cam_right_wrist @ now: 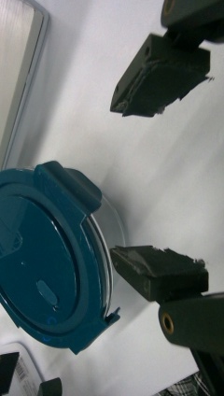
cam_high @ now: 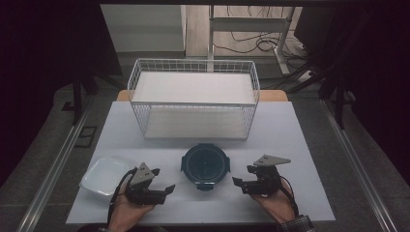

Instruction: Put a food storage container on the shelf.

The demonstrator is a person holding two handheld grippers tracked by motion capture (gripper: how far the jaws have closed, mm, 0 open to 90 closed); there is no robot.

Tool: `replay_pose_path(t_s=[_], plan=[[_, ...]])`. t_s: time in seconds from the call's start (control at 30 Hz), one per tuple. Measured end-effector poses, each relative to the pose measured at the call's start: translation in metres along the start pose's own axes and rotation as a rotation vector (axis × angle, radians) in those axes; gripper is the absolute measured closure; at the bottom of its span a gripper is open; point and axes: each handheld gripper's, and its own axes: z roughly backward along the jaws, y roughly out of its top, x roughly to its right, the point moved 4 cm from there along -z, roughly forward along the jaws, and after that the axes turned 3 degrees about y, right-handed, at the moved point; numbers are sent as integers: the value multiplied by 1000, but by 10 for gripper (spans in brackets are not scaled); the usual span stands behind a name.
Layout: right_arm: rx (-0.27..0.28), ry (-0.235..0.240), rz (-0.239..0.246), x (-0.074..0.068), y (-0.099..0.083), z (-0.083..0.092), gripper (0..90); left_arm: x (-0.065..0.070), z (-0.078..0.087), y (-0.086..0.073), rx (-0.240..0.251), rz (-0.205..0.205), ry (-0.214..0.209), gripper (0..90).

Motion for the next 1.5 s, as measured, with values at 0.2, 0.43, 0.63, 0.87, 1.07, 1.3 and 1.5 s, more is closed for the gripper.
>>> replay_pose_path(t_s=[0.2,0.43,0.63,0.87,1.07,1.3,1.5], plan=[[25,17,33,-5,15,-6,283,0,-11,26,1,-24,-10,195],[37,64,20,2,28,-21,229,-8,-33,46,-6,33,-62,144],[9,125,-20,5,34,-39,202,-15,-54,54,-34,94,-140,143],[-38,231,-74,9,34,-50,202,-18,-68,49,-65,205,-323,175],[-81,313,-161,15,27,-53,248,-27,-65,44,-73,302,-381,294],[-76,334,-223,23,29,-50,369,-31,-61,38,-126,379,-373,305],[-85,341,-230,26,32,-51,410,-31,-59,36,-105,413,-399,378]])
